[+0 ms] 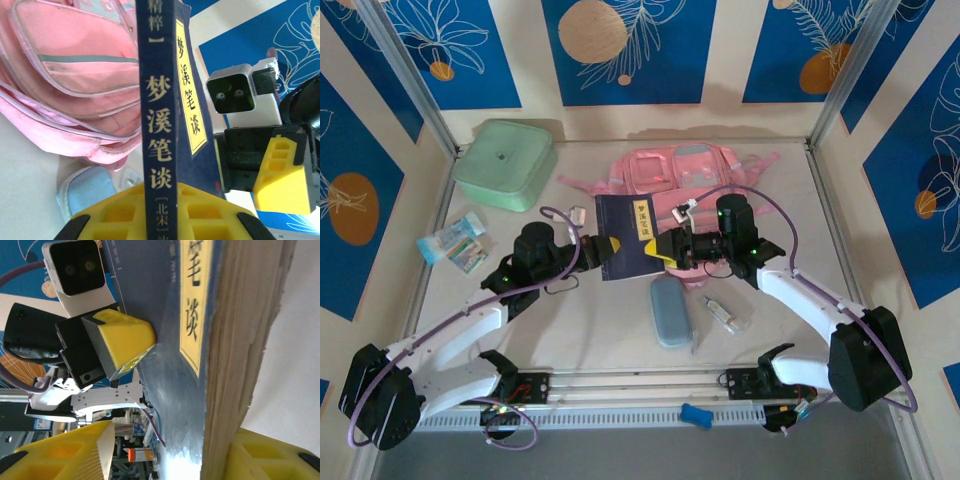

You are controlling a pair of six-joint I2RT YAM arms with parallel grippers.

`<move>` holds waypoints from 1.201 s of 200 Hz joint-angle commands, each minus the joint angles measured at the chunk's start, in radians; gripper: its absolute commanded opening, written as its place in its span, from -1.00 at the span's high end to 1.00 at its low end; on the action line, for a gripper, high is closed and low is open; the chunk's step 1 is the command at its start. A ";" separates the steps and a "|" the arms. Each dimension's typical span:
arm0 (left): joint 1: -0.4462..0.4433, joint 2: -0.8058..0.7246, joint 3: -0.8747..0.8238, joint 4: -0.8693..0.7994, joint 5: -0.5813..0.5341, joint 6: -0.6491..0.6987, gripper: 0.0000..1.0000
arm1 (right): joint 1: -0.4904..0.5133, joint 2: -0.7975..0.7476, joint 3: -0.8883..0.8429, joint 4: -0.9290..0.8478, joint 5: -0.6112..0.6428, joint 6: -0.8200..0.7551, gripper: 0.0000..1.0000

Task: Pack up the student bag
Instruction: Pick up the book from the center of the table.

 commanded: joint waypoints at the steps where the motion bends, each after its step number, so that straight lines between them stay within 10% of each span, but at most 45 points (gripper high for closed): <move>1: -0.011 -0.017 0.036 -0.010 -0.004 0.035 1.00 | -0.006 -0.011 0.024 0.007 -0.028 -0.009 0.07; 80: -0.029 0.022 0.059 0.003 0.001 0.051 0.79 | -0.042 -0.008 0.038 -0.106 0.022 -0.053 0.94; 100: -0.029 0.021 0.090 -0.066 -0.016 0.112 0.32 | -0.064 -0.027 0.087 -0.262 0.055 -0.125 1.00; 148: -0.044 0.140 0.335 -0.504 -0.176 0.506 -0.07 | -0.214 -0.126 0.126 -0.563 0.148 -0.221 1.00; 240: -0.122 0.640 0.662 -0.382 -0.193 1.097 -0.35 | -0.574 -0.345 0.084 -0.865 0.400 -0.218 1.00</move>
